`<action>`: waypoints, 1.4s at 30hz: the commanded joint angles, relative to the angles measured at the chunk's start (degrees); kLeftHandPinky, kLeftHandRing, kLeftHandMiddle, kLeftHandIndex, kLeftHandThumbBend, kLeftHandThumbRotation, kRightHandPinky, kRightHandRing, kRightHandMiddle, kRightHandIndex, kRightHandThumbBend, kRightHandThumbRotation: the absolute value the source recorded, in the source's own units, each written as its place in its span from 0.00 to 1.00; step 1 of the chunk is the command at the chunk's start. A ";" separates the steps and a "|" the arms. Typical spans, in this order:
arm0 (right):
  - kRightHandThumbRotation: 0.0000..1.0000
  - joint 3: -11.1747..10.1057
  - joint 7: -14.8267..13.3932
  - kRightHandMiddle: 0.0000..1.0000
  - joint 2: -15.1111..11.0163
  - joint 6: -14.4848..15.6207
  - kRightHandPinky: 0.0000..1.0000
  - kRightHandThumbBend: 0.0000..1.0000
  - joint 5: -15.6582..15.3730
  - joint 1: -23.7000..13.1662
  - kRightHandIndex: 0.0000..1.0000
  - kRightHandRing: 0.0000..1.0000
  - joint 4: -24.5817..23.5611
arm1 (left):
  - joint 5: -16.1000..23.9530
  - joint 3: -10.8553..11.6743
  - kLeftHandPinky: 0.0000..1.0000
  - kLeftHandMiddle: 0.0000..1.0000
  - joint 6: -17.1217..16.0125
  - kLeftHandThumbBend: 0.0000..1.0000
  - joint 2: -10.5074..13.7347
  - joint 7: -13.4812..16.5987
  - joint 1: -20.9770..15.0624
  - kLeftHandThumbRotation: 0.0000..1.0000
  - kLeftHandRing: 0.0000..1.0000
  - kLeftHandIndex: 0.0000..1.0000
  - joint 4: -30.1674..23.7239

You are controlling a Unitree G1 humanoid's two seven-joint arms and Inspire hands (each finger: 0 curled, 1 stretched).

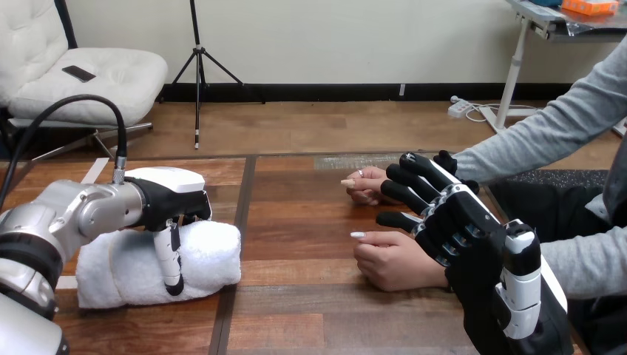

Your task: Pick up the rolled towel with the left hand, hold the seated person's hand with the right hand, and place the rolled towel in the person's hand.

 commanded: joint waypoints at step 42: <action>1.00 -1.41 0.99 0.90 -1.03 -2.26 0.81 0.74 -0.57 -1.63 0.89 0.90 -1.75 | -12.70 10.81 0.32 0.44 -4.87 0.66 0.00 1.75 4.53 0.00 0.37 0.44 -5.95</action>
